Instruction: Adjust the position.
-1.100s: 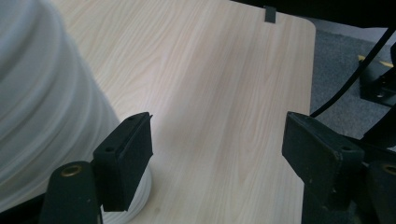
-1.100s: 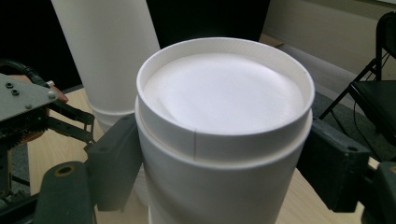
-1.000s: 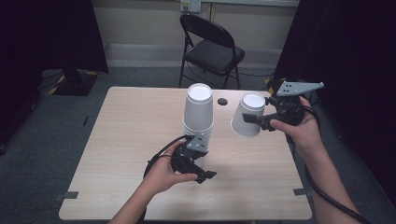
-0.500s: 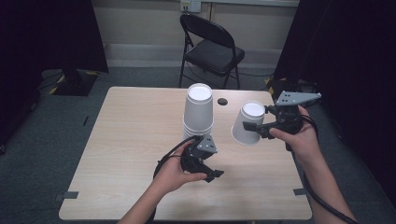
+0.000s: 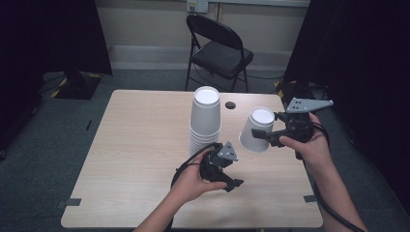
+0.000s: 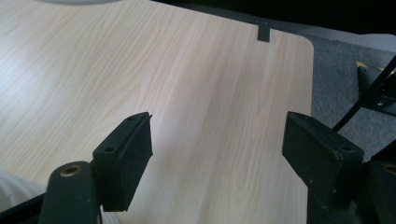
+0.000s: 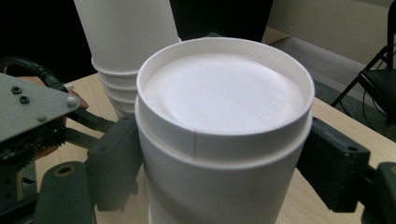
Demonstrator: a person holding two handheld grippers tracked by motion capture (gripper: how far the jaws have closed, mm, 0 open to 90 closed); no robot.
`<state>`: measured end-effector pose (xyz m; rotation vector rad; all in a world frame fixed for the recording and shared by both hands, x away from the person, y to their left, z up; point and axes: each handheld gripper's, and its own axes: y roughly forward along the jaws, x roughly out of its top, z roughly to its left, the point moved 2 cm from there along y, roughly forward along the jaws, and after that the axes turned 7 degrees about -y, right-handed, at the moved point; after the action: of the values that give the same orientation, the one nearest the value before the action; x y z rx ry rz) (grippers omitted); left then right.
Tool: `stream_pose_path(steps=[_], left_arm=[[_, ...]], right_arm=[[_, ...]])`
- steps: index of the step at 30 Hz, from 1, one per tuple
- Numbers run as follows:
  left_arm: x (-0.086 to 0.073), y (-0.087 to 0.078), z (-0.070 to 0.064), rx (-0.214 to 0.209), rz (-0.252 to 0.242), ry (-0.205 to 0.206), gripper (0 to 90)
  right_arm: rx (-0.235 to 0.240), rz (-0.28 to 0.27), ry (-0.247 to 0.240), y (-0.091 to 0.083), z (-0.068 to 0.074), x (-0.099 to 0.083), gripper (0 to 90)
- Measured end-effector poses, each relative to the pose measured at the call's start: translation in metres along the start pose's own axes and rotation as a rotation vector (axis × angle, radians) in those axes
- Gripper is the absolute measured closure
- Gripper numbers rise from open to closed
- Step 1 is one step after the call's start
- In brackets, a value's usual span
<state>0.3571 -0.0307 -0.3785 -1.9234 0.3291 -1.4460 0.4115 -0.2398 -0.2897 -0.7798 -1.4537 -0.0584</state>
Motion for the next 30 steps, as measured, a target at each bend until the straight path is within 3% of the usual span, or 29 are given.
stream_pose_path(steps=[6, 12, 17, 21, 30], left_arm=[[0.008, 0.008, 0.000, 0.000, -0.039, -0.030, 23.6], [0.016, 0.012, -0.005, -0.011, -0.059, -0.018, 23.3], [0.021, 0.014, -0.006, -0.019, -0.092, -0.035, 23.2], [0.023, 0.012, -0.005, -0.017, -0.117, -0.039, 23.2], [0.021, 0.006, 0.003, -0.005, -0.154, -0.089, 22.6]], right_arm=[[0.006, -0.009, 0.003, -0.004, 0.003, -0.001, 21.0], [0.017, -0.011, 0.011, -0.005, 0.005, -0.006, 21.0], [0.027, -0.014, 0.029, -0.005, 0.006, -0.011, 20.9], [0.029, -0.012, 0.032, -0.005, 0.006, -0.012, 20.9], [0.038, -0.012, 0.050, -0.005, 0.004, -0.018, 20.7]])
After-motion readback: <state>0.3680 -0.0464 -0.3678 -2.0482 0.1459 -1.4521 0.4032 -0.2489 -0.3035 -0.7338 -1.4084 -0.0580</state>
